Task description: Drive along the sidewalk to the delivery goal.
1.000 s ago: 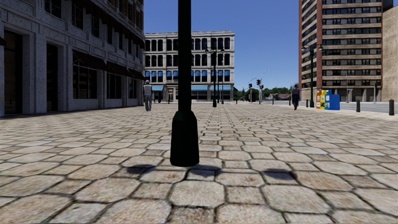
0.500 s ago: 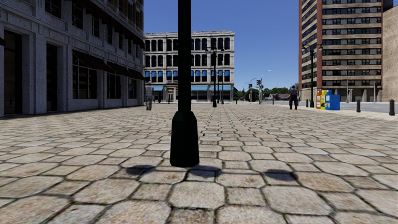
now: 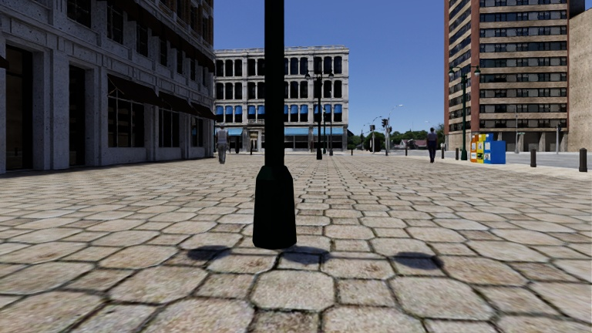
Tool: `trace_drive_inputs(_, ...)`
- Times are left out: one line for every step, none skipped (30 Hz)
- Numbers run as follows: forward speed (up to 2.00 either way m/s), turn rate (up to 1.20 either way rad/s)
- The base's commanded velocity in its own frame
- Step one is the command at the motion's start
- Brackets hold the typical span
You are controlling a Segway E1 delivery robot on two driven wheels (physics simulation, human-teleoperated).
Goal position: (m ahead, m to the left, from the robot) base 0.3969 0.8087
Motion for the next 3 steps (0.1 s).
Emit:
trace_drive_inputs(0.0, 0.0)
trace_drive_inputs(0.0, 0.0)
trace_drive_inputs(0.0, 0.0)
